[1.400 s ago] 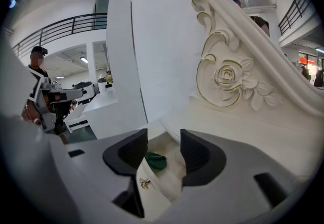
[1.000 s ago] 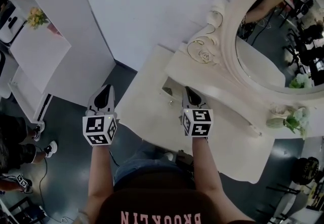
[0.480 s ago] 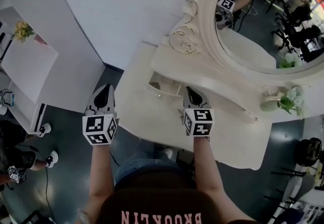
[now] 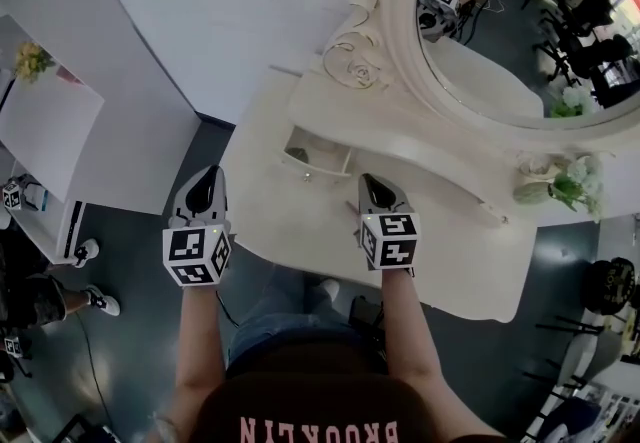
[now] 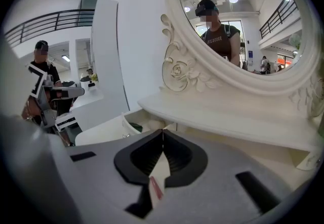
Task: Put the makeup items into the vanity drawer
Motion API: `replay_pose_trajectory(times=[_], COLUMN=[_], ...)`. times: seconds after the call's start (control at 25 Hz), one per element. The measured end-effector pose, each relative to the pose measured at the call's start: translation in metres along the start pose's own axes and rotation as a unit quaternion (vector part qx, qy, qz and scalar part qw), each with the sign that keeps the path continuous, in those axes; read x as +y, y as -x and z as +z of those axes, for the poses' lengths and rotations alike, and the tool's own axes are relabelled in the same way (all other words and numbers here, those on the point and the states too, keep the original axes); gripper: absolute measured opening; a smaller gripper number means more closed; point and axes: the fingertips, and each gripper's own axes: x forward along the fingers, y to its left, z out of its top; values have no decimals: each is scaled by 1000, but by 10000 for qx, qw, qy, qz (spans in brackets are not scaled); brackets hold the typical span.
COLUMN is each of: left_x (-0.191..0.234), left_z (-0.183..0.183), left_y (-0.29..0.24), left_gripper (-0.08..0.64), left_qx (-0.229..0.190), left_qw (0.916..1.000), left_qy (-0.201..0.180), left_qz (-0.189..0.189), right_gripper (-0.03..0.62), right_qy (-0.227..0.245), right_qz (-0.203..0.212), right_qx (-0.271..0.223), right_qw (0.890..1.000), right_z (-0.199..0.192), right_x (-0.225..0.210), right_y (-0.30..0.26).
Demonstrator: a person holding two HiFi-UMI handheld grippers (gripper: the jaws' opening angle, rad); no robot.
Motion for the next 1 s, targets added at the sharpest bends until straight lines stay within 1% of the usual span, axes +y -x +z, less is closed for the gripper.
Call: replay_pose_trajectory(times=[0.2, 0.44, 0.56, 0.6, 0.64, 0.68, 0.72, 0.8, 1.0], left_x=[-8, -17, -22, -24, -25, -26, -26, -26, -25], left_z=[-24, -55, -67, -71, -73, -76, -77, -79, -82], left_y=[2, 9, 13, 14, 15, 16, 17, 19, 19], left_gripper=[6, 6, 6, 6, 6, 6, 6, 6, 6], left_qx=[239, 508, 610, 634, 653, 668, 680, 691, 706], left_qw=[9997, 9985, 9979, 9977, 9976, 9974, 9973, 9973, 9972], left_qy=[79, 169, 196, 204, 211, 220, 229, 240, 250], left_qz=[-50, -97, -119, -125, -128, -128, -124, -113, -84], right_gripper=[0, 0, 2, 10, 67, 111, 130, 143, 143], right_qy=[10, 31, 111, 154, 197, 234, 266, 317, 440], right_qz=[102, 198, 240, 244, 243, 248, 258, 274, 213], right_qx=[357, 677, 848, 917, 997, 1084, 1167, 1295, 1520], right_qw=[9993, 9975, 9961, 9954, 9945, 9935, 9925, 9907, 9872], right_z=[-32, -66, -80, -85, -90, -95, -99, -106, -116], right_x=[5, 12, 16, 17, 17, 17, 17, 17, 12], right_y=[2, 7, 8, 8, 8, 7, 7, 5, -1])
